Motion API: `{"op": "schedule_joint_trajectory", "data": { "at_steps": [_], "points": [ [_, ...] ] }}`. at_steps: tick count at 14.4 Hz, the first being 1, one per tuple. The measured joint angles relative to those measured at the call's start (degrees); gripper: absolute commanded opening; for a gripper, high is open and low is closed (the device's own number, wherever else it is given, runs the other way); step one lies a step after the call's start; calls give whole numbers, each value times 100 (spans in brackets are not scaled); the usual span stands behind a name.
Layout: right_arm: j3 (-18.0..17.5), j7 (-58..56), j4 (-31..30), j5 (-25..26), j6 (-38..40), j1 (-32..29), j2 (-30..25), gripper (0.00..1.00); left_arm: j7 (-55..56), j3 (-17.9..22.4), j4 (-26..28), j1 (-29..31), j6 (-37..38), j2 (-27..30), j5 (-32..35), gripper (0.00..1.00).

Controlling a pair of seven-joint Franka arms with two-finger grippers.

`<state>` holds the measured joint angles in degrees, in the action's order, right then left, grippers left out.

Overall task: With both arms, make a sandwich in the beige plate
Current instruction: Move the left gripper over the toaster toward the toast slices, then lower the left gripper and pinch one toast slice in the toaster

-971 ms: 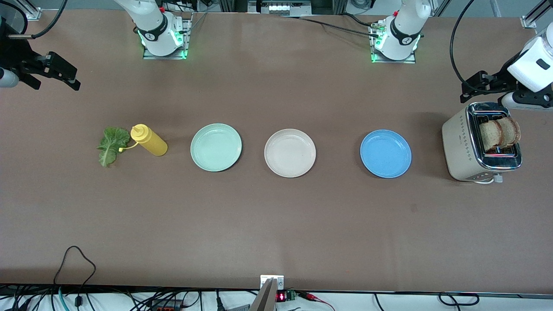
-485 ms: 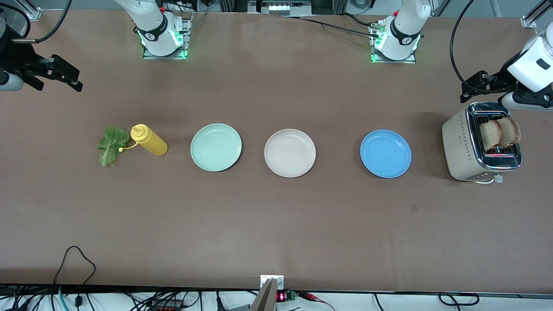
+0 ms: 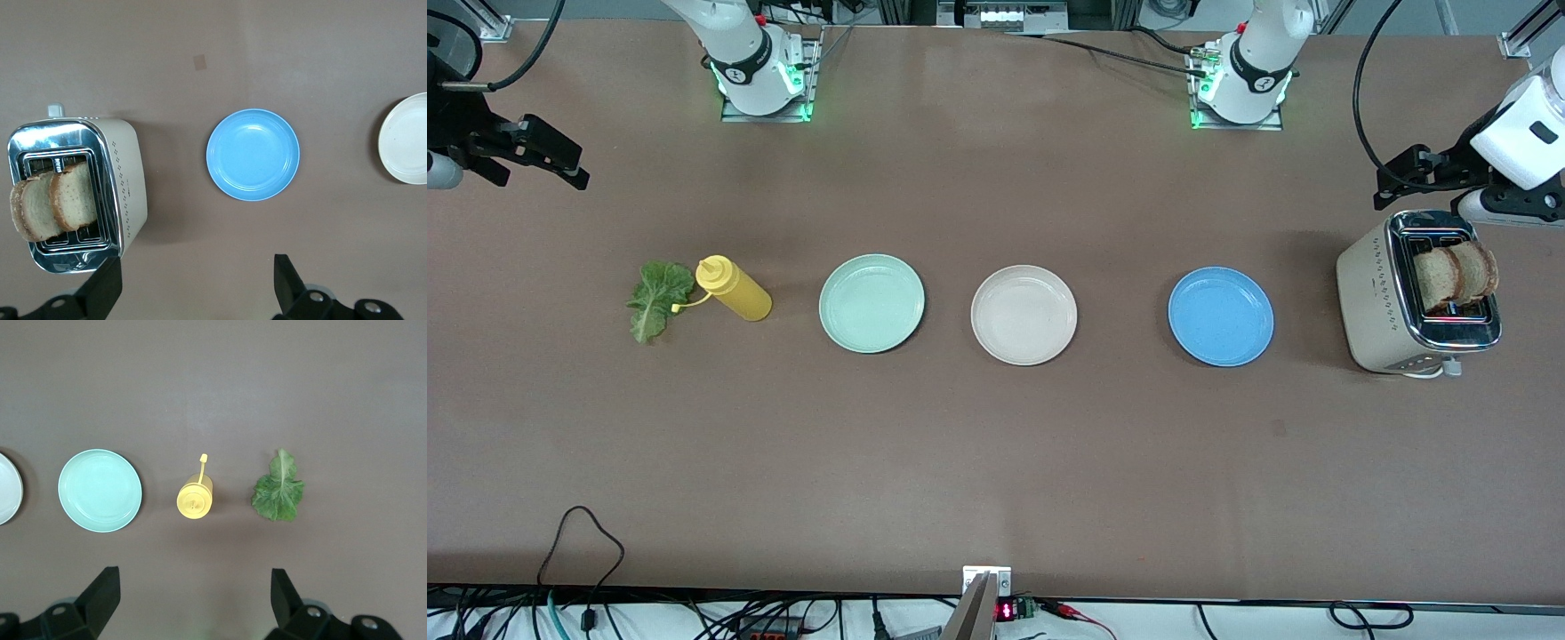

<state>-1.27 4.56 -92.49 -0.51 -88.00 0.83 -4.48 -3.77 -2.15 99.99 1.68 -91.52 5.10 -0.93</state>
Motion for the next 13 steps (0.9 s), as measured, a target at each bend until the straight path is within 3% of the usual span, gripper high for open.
{"op": "schedule_joint_trajectory", "data": {
  "at_steps": [7, 13],
  "points": [
    [-78, -33, 4, -9, -11, 60, -2, 100, 0, 57, 1, 276, 208, -424, 51, 100],
    [-79, -37, 2, -9, -16, 68, -2, 100, -397, 72, 0, 711, 153, -717, 1014, 100]
  ]
}}
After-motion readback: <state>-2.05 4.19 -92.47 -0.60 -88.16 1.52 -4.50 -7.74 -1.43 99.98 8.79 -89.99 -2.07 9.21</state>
